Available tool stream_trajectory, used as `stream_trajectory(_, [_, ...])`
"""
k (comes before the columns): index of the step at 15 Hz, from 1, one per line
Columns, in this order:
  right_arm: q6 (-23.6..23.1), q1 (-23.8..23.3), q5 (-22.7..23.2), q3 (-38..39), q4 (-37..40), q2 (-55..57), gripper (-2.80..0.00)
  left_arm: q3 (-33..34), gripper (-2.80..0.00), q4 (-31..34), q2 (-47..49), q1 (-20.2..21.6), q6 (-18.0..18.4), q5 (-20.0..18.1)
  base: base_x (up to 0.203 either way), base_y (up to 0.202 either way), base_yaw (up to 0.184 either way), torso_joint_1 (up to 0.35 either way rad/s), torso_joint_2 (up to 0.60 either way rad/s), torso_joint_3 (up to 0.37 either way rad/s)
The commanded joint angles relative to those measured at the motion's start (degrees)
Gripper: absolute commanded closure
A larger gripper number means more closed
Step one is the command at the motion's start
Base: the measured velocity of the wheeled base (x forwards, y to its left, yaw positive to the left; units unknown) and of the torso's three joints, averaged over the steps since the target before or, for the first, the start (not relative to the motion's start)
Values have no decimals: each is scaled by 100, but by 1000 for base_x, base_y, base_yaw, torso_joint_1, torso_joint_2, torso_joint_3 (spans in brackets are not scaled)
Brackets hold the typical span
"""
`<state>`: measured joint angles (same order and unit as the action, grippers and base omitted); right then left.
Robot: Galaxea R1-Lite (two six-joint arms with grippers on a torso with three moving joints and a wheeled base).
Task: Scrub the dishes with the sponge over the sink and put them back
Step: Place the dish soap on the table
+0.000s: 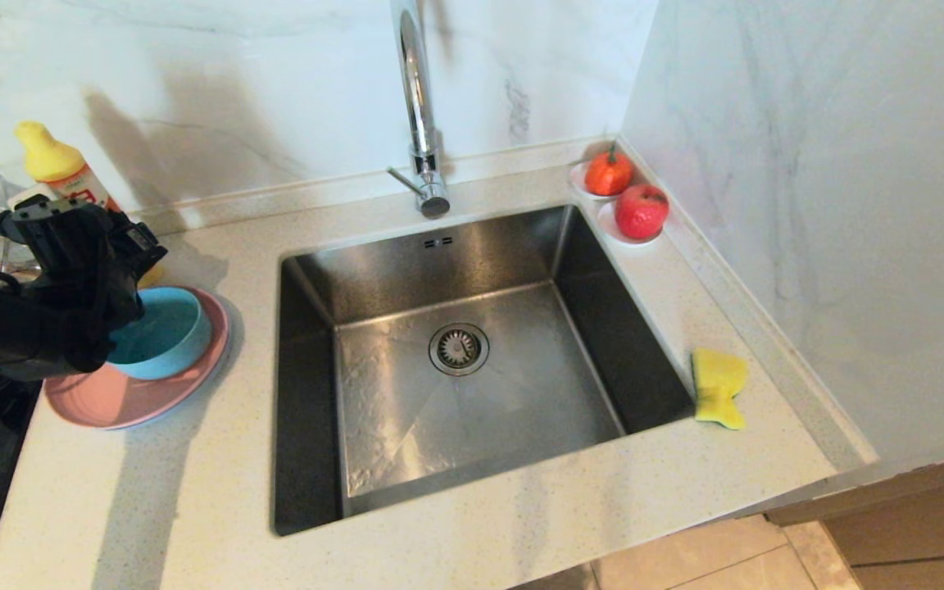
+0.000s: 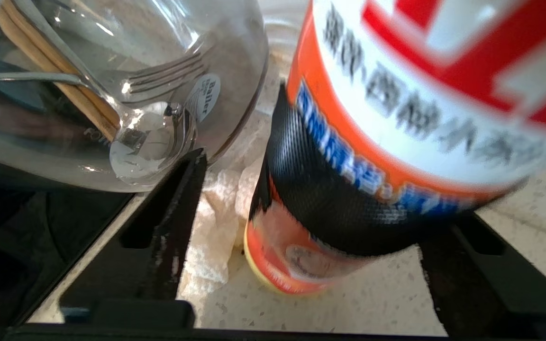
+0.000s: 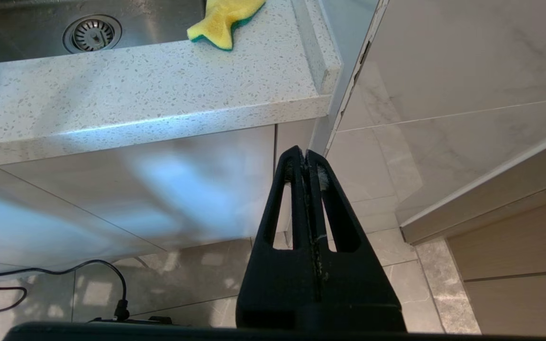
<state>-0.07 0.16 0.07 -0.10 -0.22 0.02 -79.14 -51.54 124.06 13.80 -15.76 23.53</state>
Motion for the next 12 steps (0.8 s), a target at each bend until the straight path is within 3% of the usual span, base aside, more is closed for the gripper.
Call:
stream_trajectory(1, [-1, 2, 1, 1, -4, -2, 0, -64, -280, -31, -14, 4, -6, 11, 0, 0, 0, 0, 0, 0])
stream_trajectory(12, [-1, 2, 1, 1, -4, -2, 0, -85, -280, 26, -5, -9, -40, 11, 0, 0, 0, 0, 0, 0])
